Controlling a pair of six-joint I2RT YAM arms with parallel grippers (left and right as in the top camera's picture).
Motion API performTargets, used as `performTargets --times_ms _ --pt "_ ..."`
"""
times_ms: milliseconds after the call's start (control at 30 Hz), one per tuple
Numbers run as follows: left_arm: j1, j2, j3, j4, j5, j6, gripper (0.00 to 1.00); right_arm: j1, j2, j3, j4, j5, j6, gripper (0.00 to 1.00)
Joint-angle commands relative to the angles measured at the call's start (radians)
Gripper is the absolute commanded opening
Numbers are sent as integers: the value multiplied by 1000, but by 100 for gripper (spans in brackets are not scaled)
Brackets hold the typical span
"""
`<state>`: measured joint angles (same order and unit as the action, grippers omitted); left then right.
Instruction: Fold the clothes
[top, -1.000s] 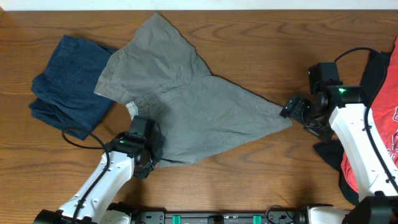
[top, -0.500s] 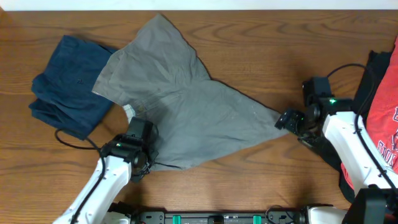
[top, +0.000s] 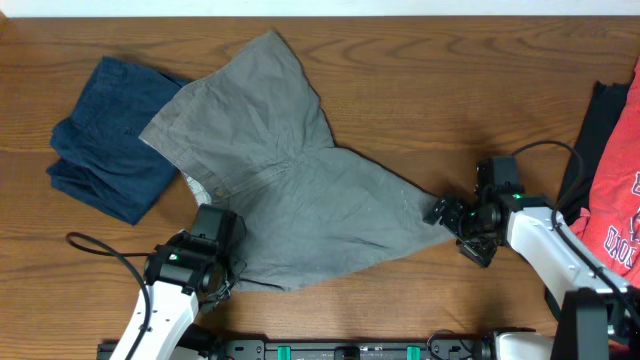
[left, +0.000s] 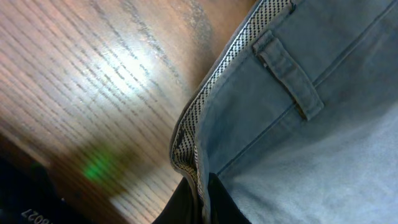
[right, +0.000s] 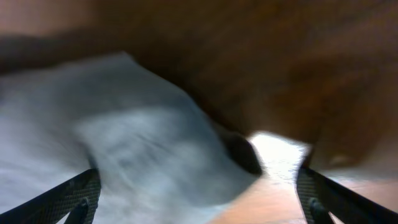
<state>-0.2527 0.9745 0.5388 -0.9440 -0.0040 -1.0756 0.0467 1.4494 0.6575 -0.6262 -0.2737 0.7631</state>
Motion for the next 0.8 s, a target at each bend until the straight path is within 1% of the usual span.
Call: performTargets --times_ms 0,67,100,167,200,233,267,300,333,367,633,767 --pt "-1 -21 22 -21 -19 9 8 -6 2 -58 59 -73 52 99" --pt "-1 -29 23 -24 -19 9 8 -6 2 -74 112 -75 52 98" --pt "-1 -31 23 -25 -19 10 7 -2 2 -82 144 -73 52 94" --pt "-1 -35 23 -24 -20 9 7 7 2 -92 199 -67 52 86" --pt "-1 -35 23 -24 -20 9 7 13 2 -93 217 -68 52 77" --pt "-1 -35 24 -24 -20 9 7 17 2 -93 224 -68 52 67" --pt "-1 -35 24 -24 -20 10 7 22 2 -93 230 -68 52 55" --pt "-1 -35 25 -24 -20 14 6 27 2 -93 230 -73 52 40" --pt "-1 -35 27 -24 -20 22 6 30 2 -93 230 -75 52 24" --pt "-1 -35 32 -24 -23 38 6 32 2 -93 229 -75 51 2" --pt "-1 -35 85 -24 -61 116 6 32 -4 -88 183 -87 50 1" --pt "-1 -35 129 -25 -61 174 6 28 -37 -57 127 -86 12 1"
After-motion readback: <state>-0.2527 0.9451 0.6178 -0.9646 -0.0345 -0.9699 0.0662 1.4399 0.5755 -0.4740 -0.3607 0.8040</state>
